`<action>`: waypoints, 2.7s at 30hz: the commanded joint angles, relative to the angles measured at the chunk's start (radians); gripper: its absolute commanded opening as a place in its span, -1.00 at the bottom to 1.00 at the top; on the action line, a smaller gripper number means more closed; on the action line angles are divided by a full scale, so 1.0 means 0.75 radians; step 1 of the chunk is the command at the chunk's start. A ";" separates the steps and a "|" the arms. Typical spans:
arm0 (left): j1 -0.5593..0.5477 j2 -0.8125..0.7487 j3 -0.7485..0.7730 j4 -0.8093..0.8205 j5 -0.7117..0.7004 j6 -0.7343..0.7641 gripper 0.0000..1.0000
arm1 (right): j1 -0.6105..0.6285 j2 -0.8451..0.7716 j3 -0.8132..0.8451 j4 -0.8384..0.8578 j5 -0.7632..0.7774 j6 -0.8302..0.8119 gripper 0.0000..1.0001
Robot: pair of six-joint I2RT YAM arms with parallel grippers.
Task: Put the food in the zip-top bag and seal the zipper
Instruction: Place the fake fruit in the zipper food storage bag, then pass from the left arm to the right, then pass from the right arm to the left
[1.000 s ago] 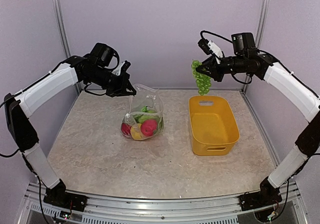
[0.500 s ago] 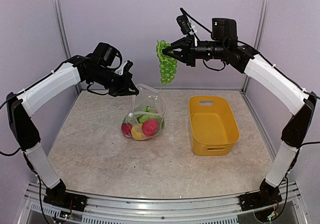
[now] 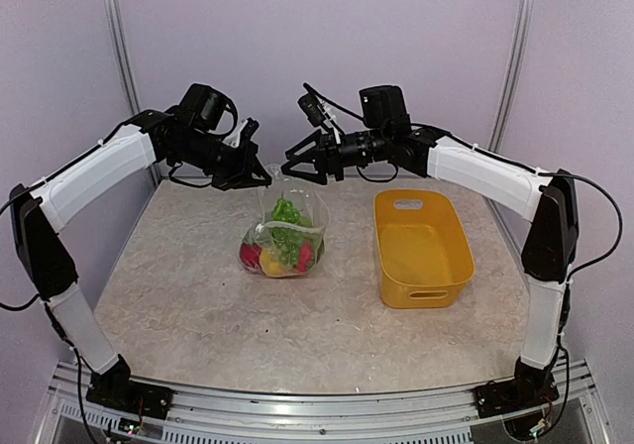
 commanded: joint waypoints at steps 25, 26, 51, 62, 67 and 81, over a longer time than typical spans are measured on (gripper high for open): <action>0.014 -0.092 -0.066 0.036 0.040 0.017 -1.00 | 0.423 -0.054 0.040 -0.837 0.895 -0.912 0.17; 0.012 -0.093 -0.066 0.035 0.040 0.017 -1.00 | 0.426 -0.042 0.049 -0.829 0.915 -0.904 0.16; -0.014 -0.332 -0.155 0.155 -0.140 0.126 0.19 | 0.421 -0.067 0.313 -0.759 0.857 -0.797 -1.00; -0.005 -0.928 -0.956 0.812 -0.001 0.026 0.40 | 0.345 -0.176 0.013 -0.573 0.781 -0.723 -1.00; -0.074 -1.002 -1.114 0.927 -0.016 0.164 0.33 | 0.337 -0.166 0.047 -0.548 0.767 -0.687 -1.00; -0.071 -0.889 -1.224 1.148 -0.055 0.457 0.15 | 0.335 -0.181 0.092 -0.574 0.708 -0.638 -1.00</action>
